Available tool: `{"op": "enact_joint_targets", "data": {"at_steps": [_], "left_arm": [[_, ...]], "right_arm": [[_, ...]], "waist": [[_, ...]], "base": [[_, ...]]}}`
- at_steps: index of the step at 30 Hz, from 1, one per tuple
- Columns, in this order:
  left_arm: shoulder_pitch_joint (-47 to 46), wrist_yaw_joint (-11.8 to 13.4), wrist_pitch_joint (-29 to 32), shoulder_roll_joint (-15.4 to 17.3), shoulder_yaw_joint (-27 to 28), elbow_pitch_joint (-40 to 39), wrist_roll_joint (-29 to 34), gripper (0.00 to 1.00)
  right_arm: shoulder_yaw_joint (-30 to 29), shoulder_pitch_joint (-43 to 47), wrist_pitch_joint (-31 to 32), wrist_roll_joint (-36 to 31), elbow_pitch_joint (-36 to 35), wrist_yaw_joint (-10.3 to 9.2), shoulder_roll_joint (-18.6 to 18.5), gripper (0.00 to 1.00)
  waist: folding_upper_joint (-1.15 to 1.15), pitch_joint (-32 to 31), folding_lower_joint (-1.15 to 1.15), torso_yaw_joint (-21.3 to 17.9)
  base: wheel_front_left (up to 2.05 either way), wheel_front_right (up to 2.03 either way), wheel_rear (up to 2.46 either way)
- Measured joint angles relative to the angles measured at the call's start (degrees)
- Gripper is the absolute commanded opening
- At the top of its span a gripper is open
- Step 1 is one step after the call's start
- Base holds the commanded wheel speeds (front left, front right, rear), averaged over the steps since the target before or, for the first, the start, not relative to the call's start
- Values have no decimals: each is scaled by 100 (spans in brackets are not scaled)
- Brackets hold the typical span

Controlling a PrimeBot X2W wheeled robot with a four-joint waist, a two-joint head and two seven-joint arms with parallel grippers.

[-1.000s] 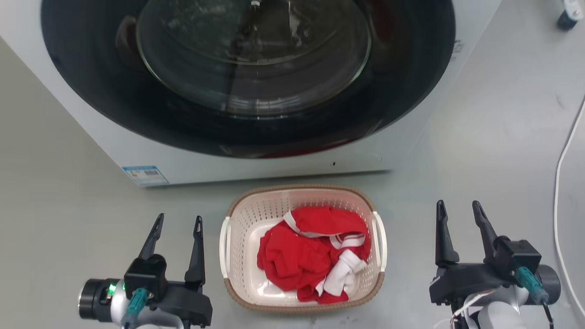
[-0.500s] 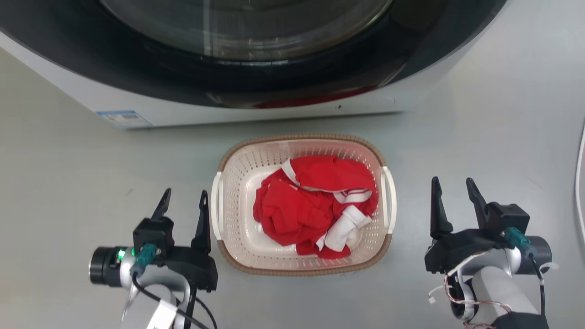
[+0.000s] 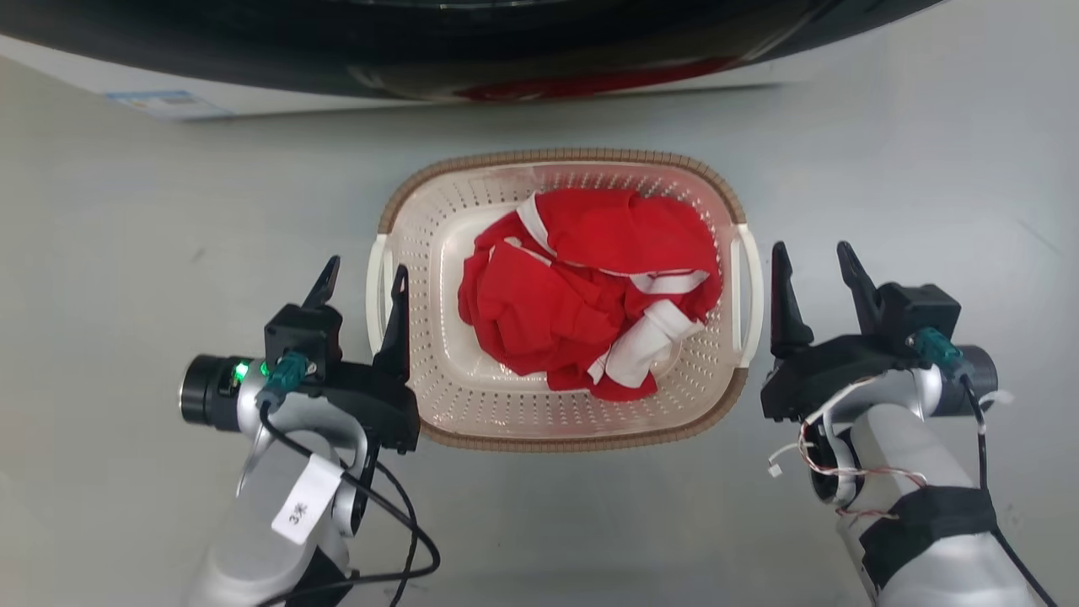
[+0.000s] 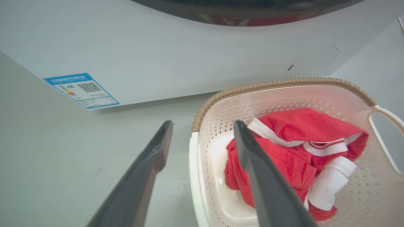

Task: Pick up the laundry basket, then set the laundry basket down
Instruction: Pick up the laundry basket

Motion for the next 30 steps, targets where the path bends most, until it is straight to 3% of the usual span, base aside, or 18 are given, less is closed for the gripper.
{"op": "enact_joint_targets", "data": {"at_steps": [17,30], "left_arm": [[-978,-15,-26,-40,-3,678,-71,100],[-1335,35,-70,-64,-4,1365,-187,100]], "right_arm": [[664,-887,-55,420,313,-41,-26,100],[1105,-1189,-99,737,699,-108,-44,100]], "waist": [[0,1277,0,12],[-1,1667,-1,23]], "base": [[0,0,0],[0,0,0]]}}
